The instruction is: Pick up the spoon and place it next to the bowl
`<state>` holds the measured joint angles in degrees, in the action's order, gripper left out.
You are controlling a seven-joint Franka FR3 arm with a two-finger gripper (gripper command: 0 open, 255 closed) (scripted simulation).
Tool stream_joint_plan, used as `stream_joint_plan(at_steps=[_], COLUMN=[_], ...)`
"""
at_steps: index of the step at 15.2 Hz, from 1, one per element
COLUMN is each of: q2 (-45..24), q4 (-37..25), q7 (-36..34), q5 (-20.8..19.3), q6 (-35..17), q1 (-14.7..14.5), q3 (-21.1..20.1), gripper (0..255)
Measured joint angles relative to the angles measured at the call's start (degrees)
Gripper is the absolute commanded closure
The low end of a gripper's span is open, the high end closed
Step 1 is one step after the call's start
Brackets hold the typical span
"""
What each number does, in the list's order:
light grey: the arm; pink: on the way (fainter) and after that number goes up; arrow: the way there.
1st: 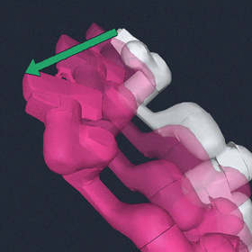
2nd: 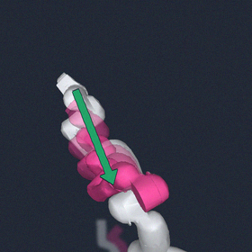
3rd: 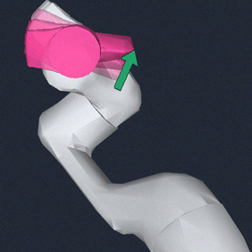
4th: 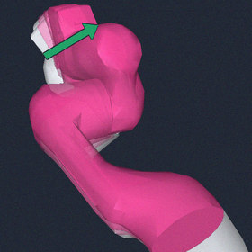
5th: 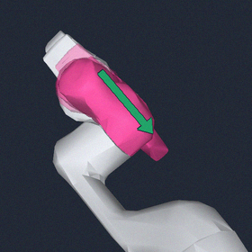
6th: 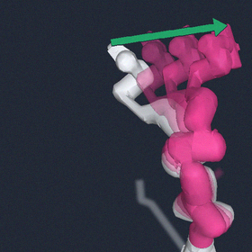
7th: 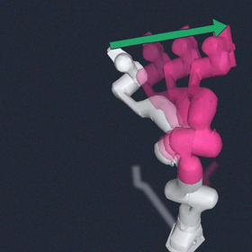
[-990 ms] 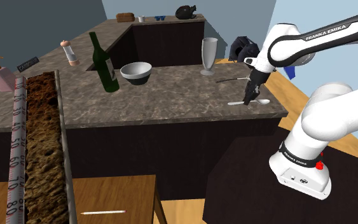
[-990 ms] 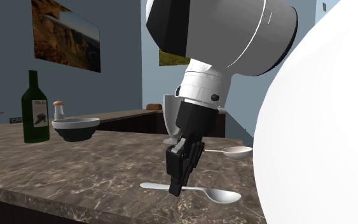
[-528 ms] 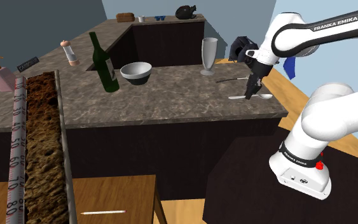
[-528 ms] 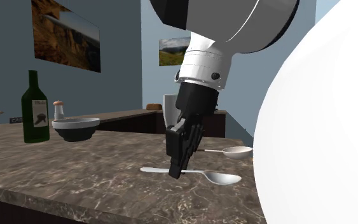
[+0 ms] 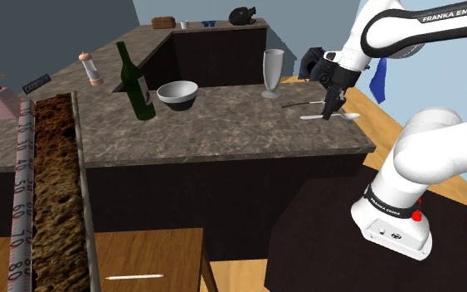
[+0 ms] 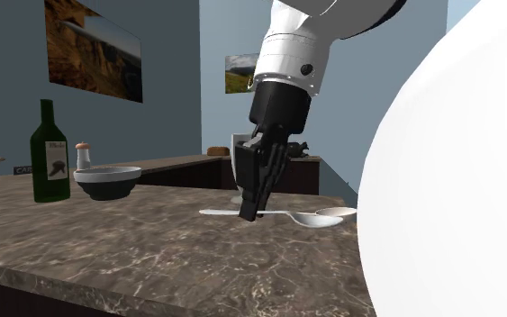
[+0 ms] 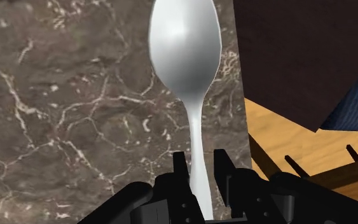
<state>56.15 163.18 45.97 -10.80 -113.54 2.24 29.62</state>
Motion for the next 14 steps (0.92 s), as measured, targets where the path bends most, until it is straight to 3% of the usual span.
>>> stream_joint_plan(at_steps=[14], q2=[1.3], q4=[-9.8], q7=[-2.1], q5=[3.2], q6=[10.7], q1=[-1.8], q3=[-4.0], gripper=[255])
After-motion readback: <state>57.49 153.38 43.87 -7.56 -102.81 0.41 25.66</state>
